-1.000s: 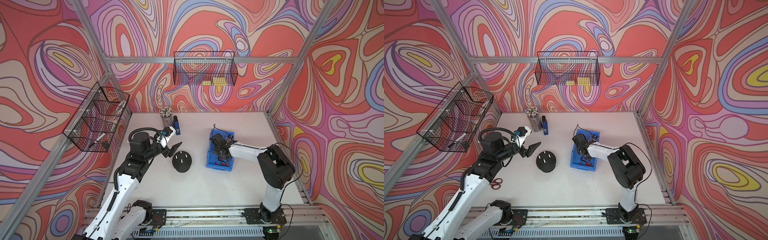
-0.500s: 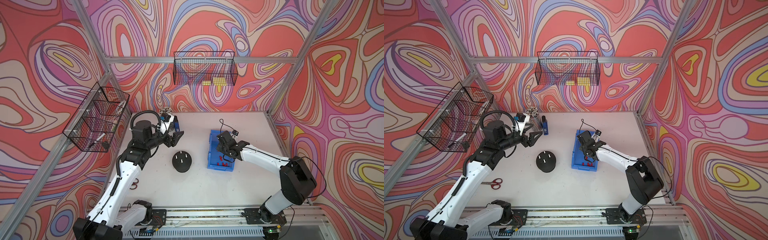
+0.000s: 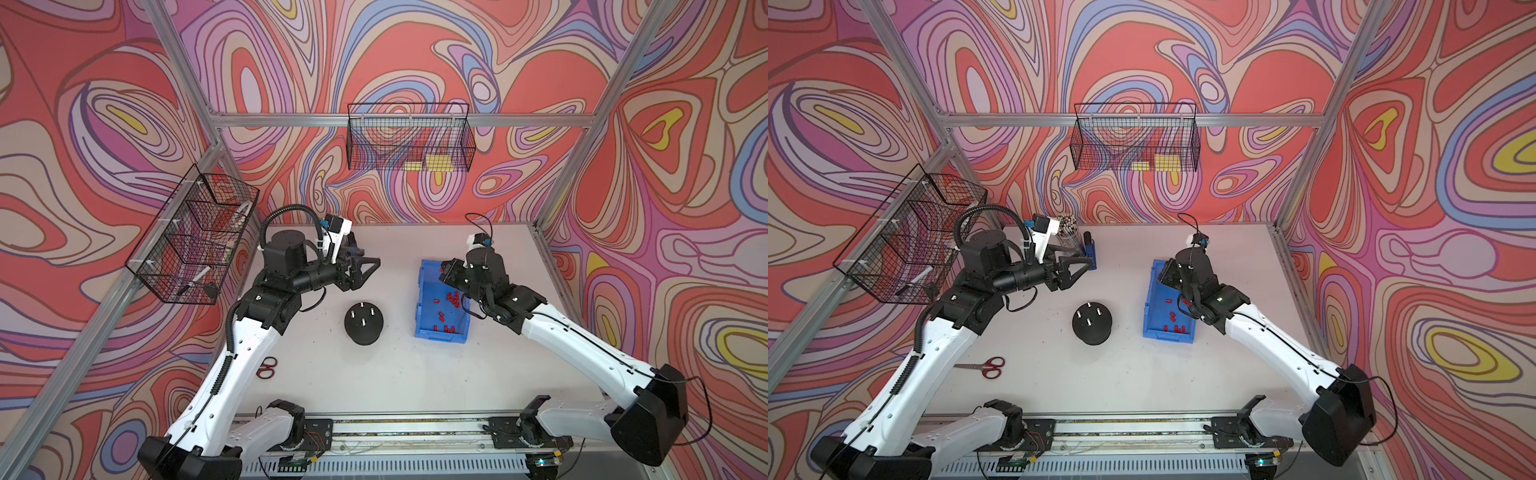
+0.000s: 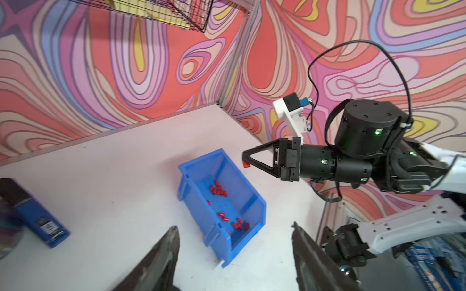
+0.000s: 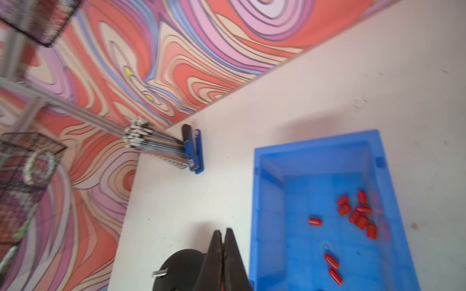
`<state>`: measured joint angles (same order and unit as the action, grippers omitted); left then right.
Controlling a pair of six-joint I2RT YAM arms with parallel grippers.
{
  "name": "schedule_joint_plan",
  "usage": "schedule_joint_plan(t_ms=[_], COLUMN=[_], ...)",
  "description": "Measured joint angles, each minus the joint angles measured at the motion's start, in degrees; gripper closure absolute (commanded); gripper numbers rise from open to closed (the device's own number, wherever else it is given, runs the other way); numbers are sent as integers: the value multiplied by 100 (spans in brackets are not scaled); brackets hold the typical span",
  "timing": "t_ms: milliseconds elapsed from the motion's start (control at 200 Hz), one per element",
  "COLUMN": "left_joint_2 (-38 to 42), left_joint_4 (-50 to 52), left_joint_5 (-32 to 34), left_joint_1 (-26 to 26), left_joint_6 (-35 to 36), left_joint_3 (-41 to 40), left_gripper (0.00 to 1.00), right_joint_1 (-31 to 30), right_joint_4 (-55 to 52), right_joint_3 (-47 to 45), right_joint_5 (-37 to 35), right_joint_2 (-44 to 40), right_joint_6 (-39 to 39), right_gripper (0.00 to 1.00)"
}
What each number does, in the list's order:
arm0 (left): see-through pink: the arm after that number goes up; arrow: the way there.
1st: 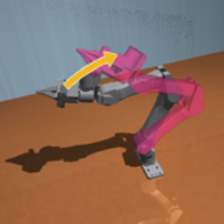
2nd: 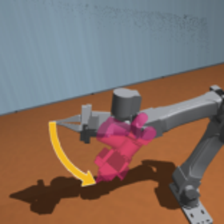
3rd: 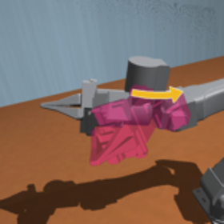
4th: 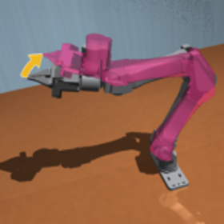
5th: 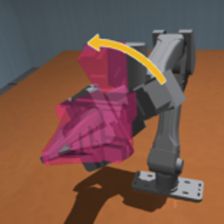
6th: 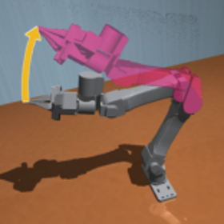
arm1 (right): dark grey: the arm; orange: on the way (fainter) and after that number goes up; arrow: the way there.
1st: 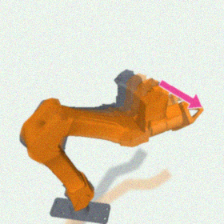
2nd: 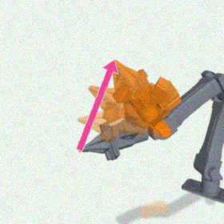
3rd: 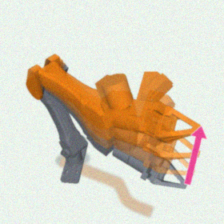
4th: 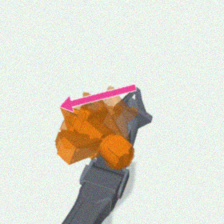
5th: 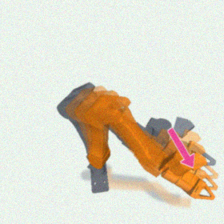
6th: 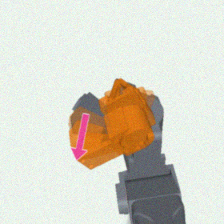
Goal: Cover the protruding screws with screw protection sleeves
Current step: Pick up the screw protection sleeve from the storage box.
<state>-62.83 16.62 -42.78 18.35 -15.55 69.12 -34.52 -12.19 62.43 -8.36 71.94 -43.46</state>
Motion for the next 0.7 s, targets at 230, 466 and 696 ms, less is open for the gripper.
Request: schedule_joint_plan(t_ms=[230, 466, 696], left_joint_2=[-271, -361, -442], left_joint_4=[-960, -2304, -3097], left_joint_5=[-846, -1421, -1637], left_joint_1=[304, 310, 343], left_joint_6=[-1272, -2422, -3064], left_joint_3=[-2, -181, -236], left_gripper=[35, 46, 61], right_joint_1=[-299, -546, -723], right_joint_4=[1497, 2505, 2951], right_joint_3=[286, 326, 326], right_joint_5=[1075, 1836, 2133], right_joint_2=[-107, -101, -72], right_joint_6=[621, 896, 975], right_gripper=[100, 100, 100])
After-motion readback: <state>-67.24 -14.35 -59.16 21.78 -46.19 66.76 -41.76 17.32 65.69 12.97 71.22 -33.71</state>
